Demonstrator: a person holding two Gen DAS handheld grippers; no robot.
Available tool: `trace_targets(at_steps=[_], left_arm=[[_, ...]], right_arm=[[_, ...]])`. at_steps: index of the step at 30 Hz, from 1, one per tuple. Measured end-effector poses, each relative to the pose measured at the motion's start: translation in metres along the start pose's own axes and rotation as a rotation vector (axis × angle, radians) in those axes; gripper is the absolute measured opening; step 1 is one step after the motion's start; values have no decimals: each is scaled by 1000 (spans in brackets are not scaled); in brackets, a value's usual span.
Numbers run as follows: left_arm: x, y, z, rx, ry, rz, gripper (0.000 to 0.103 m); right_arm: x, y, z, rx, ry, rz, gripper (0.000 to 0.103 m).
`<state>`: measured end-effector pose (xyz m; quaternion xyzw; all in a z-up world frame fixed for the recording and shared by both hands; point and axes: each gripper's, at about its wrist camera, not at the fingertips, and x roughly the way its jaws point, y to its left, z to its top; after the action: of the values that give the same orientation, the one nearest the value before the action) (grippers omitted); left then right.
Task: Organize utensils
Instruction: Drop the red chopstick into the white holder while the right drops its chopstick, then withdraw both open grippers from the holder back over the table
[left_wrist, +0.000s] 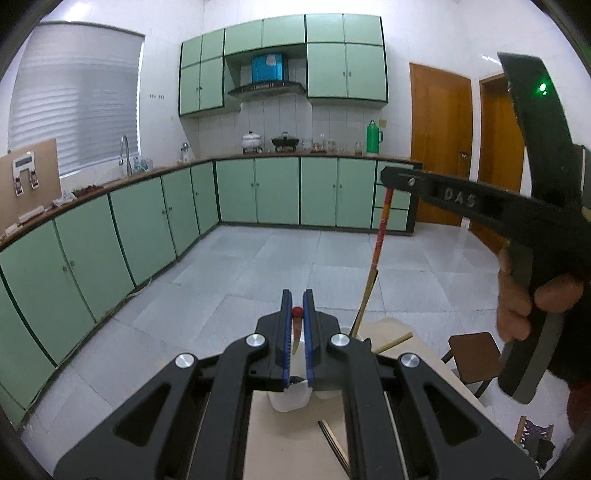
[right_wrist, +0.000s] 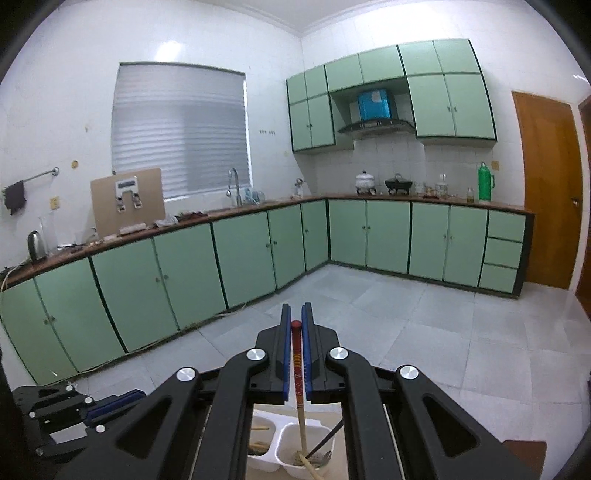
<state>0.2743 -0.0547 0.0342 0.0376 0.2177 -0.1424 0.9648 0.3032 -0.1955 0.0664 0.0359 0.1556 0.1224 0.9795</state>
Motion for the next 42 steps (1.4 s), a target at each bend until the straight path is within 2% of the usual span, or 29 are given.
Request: trace_targets(at_steps=[6, 11, 17, 19, 20, 22, 24, 26, 28, 31, 33, 37, 42], left_arm=[[36, 11, -5, -10, 58, -8, 5], [51, 18, -15, -15, 95, -16, 6], [60, 24, -24, -26, 126, -18, 7], [59, 26, -24, -36, 126, -20, 10], [57, 27, -25, -42, 123, -20, 12], [53, 29, -22, -55, 110, -19, 25], [42, 32, -23, -67, 92, -12, 31], [32, 30, -25, -77, 77, -7, 33], [19, 30, -29, -88, 55, 3, 42], [-6, 28, -41, -92, 27, 32, 50], [-18, 24, -53, -101, 23, 42, 56], [-36, 21, -84, -127, 51, 55, 69], [-42, 18, -131, -131, 137, 87, 71]], right_arm=[[27, -9, -26, 27, 61, 0, 5], [41, -15, -44, 27, 124, 4, 6], [37, -29, -58, 58, 157, 6, 9], [29, -34, -60, 74, 152, 1, 17], [24, -37, -61, 82, 147, -2, 24], [14, -42, -62, 85, 139, -12, 30], [3, -45, -64, 86, 132, -18, 42], [-12, -49, -68, 87, 126, -38, 49], [-26, -49, -74, 84, 119, -45, 55], [-49, -47, -89, 77, 119, -53, 71], [-65, -44, -104, 72, 119, -54, 85], [-87, -36, -138, 65, 147, -57, 95], [-103, -19, -179, 66, 207, -48, 97]])
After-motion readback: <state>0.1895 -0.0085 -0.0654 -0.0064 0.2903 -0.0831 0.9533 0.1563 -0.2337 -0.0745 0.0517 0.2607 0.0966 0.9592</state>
